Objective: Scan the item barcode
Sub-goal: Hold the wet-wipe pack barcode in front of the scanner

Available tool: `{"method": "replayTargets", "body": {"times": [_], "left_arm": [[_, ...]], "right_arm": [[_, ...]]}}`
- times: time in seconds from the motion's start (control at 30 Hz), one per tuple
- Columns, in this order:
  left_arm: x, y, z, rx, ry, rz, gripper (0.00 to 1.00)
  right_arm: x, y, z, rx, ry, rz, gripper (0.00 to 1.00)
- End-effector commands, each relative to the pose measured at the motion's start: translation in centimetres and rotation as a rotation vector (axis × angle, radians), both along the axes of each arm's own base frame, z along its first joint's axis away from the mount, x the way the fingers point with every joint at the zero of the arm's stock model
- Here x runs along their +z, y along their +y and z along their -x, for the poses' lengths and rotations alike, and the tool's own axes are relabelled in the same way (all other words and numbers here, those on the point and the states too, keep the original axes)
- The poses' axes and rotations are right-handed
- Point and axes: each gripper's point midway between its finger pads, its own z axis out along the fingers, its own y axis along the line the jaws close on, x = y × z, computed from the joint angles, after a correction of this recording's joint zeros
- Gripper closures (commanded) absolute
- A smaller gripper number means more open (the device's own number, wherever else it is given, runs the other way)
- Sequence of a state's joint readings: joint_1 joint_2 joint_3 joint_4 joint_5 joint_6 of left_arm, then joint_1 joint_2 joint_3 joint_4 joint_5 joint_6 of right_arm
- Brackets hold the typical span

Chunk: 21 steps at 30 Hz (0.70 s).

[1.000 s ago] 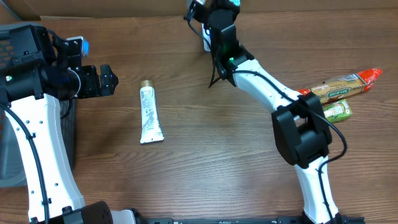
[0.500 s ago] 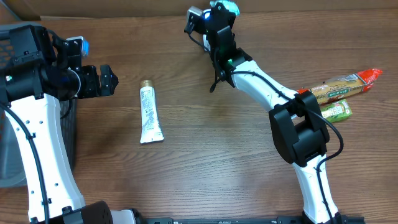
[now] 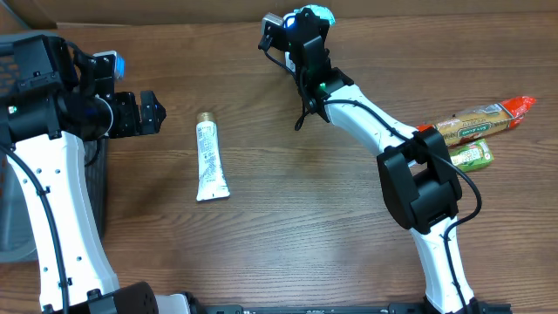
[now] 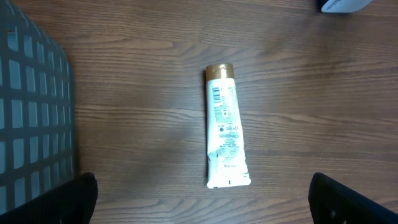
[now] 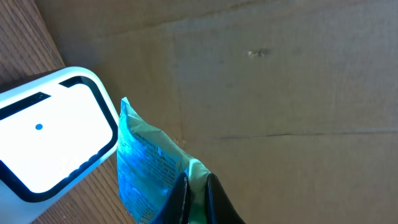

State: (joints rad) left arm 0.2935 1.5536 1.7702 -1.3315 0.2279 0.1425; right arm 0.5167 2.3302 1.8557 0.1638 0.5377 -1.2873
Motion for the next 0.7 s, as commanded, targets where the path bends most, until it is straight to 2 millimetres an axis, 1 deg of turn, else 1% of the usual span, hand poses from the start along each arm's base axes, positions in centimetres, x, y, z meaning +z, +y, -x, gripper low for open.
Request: {"method": "replayTargets", "body": {"times": [0.0, 0.6, 0.67], "left_arm": [[0.21, 0.1, -0.19, -0.022, -0.009, -0.017, 0.0], [0.2, 0.1, -0.18, -0.021, -0.008, -0.017, 0.0], [0.2, 0.09, -0.19, -0.022, -0.008, -0.017, 0.0]], "right_arm": [[1.28, -0.05, -0.21, 0.01, -0.026, -0.015, 0.96], [1.49, 0.06, -0.21, 0.011, -0.035, -0.019, 0.96], [1.48, 0.34, -0.09, 0.016, -0.034, -0.019, 0.96]]}}
